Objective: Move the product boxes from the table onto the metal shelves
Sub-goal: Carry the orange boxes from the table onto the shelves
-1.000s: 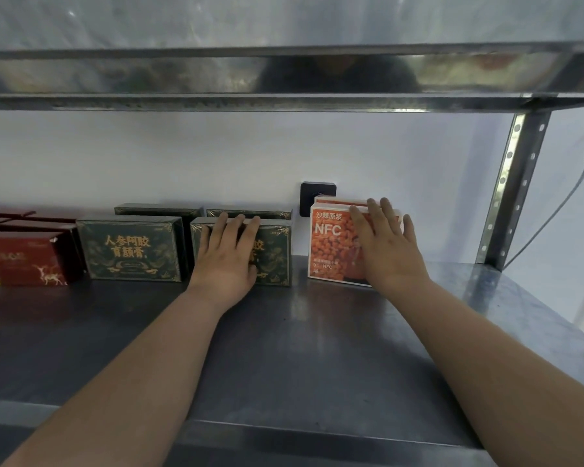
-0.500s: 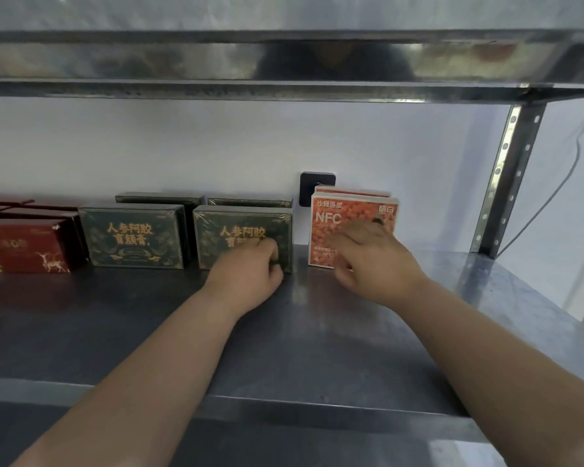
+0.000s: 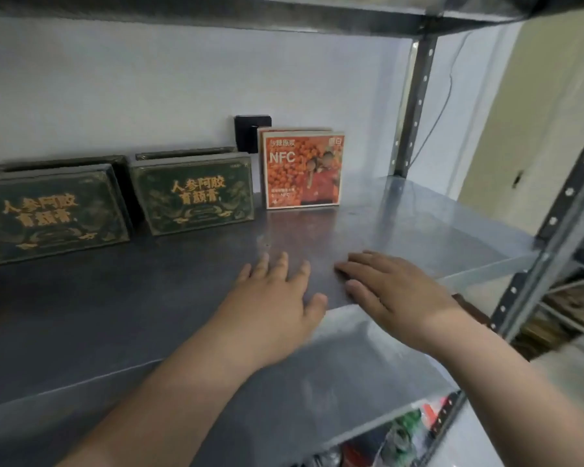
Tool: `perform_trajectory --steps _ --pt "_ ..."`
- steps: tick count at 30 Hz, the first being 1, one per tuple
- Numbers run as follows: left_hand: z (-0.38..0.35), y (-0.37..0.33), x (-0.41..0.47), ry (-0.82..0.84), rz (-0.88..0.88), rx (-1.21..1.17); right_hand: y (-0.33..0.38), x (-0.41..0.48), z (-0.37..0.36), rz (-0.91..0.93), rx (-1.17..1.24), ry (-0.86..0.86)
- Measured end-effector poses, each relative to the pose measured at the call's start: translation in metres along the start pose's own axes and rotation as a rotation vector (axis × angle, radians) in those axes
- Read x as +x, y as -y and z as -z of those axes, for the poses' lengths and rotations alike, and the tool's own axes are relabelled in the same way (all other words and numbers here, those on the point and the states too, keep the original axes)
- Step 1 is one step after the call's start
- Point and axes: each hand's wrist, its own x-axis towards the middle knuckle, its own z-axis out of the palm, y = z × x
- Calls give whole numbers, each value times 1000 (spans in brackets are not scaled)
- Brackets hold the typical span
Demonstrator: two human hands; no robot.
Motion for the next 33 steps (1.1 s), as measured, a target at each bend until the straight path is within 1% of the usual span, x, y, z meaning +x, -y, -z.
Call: perform_trajectory --steps 2,3,6,8,9,11,14,18,23,29,33 --pt "-7 -7 -11 -72 -71 68 9 -36 -14 -63 -21 -99" --pt "-13 -11 -16 -128 -125 100 15 -55 -19 -117 -28 -110" --pt "-39 -29 -33 -284 -358 91 33 -115 -35 -243 -49 -86" --pt "-65 -48 -43 -298 -520 63 46 -158 -45 -364 -39 -47" --pt "-80 -59 -49 -271 -581 67 52 -181 -50 -430 -27 -34" --pt "-114 -83 -63 -162 -667 24 62 -227 -59 -545 -8 3" --pt "-157 -122 -94 24 -784 -69 80 -299 -67 -740 14 134" --pt "-199 -176 -145 192 -957 -47 118 -393 -73 -1023 29 241" --pt "-236 -238 -236 373 -1184 10 188 -515 -84 -1303 86 326" --pt "-267 -299 -361 494 -1508 117 298 -646 -96 -1605 197 294" --pt "-277 -331 -435 504 -1714 209 362 -710 -103 -1794 247 251"
